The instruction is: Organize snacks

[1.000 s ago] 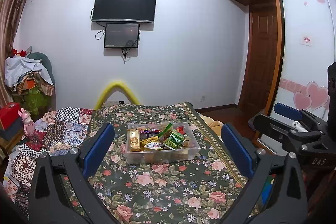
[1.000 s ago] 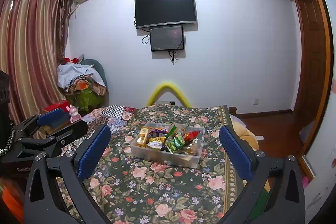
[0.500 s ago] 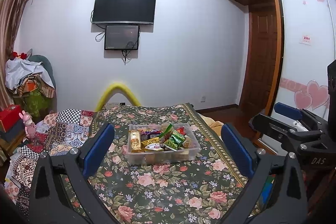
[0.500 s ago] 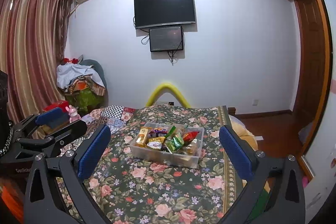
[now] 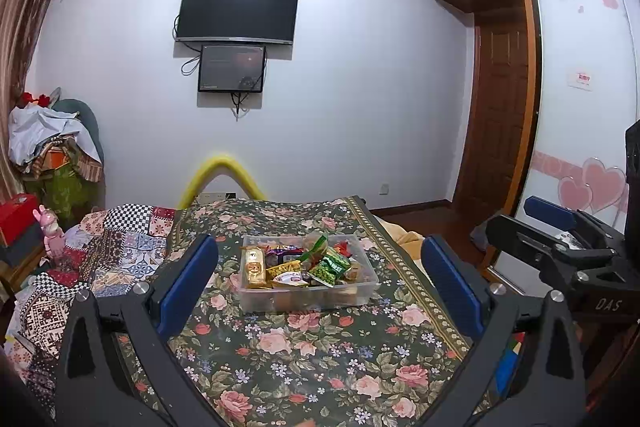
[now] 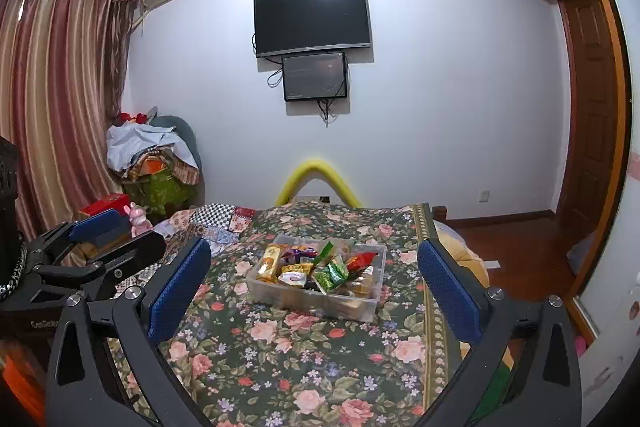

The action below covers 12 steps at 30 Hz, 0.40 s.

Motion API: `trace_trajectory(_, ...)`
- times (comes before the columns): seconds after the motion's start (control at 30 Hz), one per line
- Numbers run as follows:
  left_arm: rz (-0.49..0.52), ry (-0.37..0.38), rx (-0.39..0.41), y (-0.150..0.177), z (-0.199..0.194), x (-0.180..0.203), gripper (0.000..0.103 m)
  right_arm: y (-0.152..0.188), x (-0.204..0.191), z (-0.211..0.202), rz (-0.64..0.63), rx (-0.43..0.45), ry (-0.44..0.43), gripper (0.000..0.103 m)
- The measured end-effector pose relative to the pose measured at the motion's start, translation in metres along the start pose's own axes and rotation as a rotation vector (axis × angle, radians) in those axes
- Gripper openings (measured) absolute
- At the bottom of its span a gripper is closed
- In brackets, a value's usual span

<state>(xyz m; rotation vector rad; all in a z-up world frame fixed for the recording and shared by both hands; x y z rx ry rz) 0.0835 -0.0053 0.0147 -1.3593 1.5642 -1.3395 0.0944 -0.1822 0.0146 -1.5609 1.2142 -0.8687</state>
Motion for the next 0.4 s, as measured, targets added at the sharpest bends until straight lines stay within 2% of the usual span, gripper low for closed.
trace_trajectory(0.4,0.001,-0.009,0.005,0.0014,0.0019,-0.004,0.103,0.0001,-0.0007,-0.0002,0.005,-0.003,-0.002,0.103)
Point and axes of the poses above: each gripper's, at about its wrist camera, not at the fingertips, and z roughly the way its jaws point, x to its right, y to its underside, the point moved 4 cm from there along z, roughly the way its jaws point, and after that the axes turned 10 degrees about y, right-handed, at the moved point
